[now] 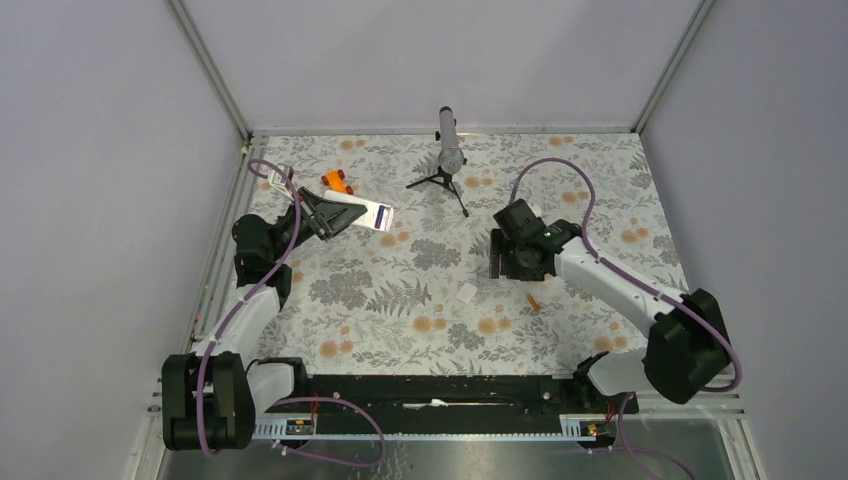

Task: Load the batteries into the remote control

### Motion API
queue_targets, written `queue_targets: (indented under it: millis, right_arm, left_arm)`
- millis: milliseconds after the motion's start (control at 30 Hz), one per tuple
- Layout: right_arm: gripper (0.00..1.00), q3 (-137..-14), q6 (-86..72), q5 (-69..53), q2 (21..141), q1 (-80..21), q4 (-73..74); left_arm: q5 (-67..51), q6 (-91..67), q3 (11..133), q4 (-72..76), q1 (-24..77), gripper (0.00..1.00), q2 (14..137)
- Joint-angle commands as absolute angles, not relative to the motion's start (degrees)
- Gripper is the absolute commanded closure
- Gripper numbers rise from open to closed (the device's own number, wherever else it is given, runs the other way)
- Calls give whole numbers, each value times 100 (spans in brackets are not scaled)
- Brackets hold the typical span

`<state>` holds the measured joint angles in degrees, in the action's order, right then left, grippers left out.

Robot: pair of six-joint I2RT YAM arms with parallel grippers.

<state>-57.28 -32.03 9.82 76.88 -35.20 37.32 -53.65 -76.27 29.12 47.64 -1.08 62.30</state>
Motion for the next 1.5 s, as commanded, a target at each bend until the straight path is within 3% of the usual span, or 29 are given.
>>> queue_targets:
  millis: [0,133,400,800,1000,1100,1200,1300,1467]
  right_arm:
    - [30,-5571,-3431,1027,8105,-3241,4065]
    - [25,-5117,-3221,708,8236,-2821,3656]
    - [26,-4777,-3239,478,8374,-2329,3569]
    - [50,-4708,-3094,831,8731,-2224,3706]
    - [72,-4707,-3115,717,8777,-2224,3800]
    - [76,-4651,-3208,709,8741,-2224,3752]
    - [75,-4644,-3298,664,8762,-2224,3748]
    - [64,-4640,-3356,633,8770,-2224,3797]
    - [68,-4590,-3327,532,8710,-2224,3851]
  left_arm:
    - [-5322,-7342,3155,4678,-132,100,6105]
    - [-5288,-7341,3067,4627,-132,100,6068]
    - [-5212,-7348,2967,4588,-132,100,6021]
    - [-5207,-7373,2971,4676,-132,100,6123]
    - [-5171,-7417,2958,4791,-132,100,6194]
    - [-5143,-7455,2945,4874,-132,100,6230]
    - [-5142,-7495,2936,4934,-132,100,6264]
    - [-5147,-7506,2919,4945,-133,100,6269]
    - [-5101,-7489,2854,4929,-132,100,6227]
